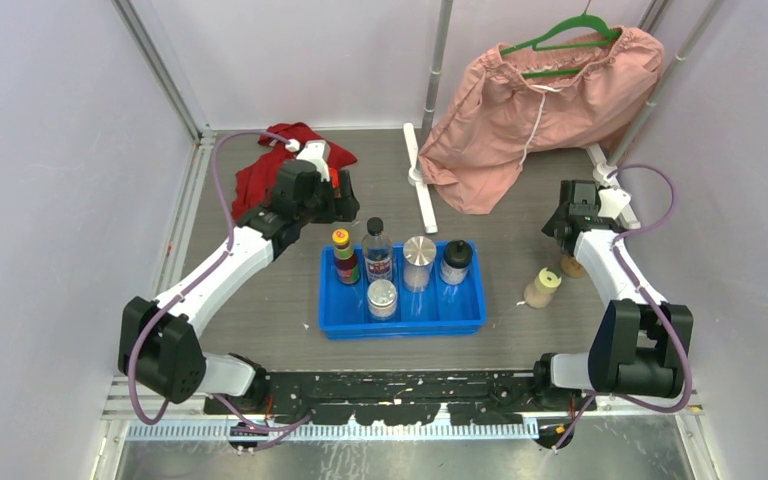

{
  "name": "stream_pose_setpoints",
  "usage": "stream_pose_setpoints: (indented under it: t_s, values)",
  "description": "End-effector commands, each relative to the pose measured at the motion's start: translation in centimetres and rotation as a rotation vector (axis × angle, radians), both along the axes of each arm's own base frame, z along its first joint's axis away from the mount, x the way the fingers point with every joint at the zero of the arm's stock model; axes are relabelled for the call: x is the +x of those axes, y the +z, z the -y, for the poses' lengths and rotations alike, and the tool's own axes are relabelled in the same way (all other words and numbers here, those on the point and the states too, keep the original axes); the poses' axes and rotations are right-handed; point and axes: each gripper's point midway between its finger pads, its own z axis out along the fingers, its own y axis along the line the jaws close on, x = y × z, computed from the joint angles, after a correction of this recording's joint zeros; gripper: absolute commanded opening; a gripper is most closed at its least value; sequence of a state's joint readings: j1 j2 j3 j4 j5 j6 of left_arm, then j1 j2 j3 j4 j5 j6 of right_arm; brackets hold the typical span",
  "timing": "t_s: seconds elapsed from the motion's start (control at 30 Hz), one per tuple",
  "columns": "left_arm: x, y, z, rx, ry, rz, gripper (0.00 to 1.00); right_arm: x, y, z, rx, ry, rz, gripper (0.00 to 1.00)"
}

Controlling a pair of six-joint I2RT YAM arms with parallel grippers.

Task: Organize the condiment bottles
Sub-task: Pick up the bottle from the center of the board.

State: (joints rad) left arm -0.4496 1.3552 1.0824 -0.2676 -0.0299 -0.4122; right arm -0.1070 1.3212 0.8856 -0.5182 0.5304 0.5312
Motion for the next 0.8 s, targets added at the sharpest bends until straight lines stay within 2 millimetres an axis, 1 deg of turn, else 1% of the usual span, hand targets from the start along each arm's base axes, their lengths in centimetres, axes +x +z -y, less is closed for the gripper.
stream_pose_setpoints:
  t_s: [0.0, 0.13, 0.23, 0.37, 0.43, 0.5, 0.63, 0.77]
  values:
    - [0.7, 1.2, 1.0, -0.063, -0.027, 0.047, 0.79, 1.0, 0.5, 1.6, -0.085, -0.028, 0.041, 1.00]
    - [0.7, 0.9, 1.4, -0.073, -0.038, 0.039, 0.79, 0.9, 0.9, 2.2, -0.118, -0.050, 0.059, 1.00]
    - [0.8, 0.8, 1.4, -0.074, -0.039, 0.039, 0.79, 0.7, 1.2, 2.7, -0.138, -0.074, 0.059, 0.97]
    - [0.8, 0.9, 1.5, -0.076, -0.040, 0.039, 0.79, 0.7, 1.9, 3.1, -0.151, -0.090, 0.095, 0.95]
    - [0.8, 0.8, 1.5, -0.077, -0.041, 0.038, 0.79, 0.9, 1.8, 3.1, -0.148, -0.088, 0.094, 0.93]
    - [0.8, 0.9, 1.5, -0.079, -0.041, 0.037, 0.79, 1.0, 1.5, 3.2, -0.144, -0.090, 0.089, 0.89]
    - [0.7, 0.9, 1.5, -0.077, -0.042, 0.037, 0.79, 1.2, 0.8, 3.2, -0.135, -0.099, 0.083, 0.85]
    - [0.7, 0.9, 1.5, -0.078, -0.043, 0.036, 0.79, 1.3, 0.5, 3.3, -0.133, -0.103, 0.085, 0.77]
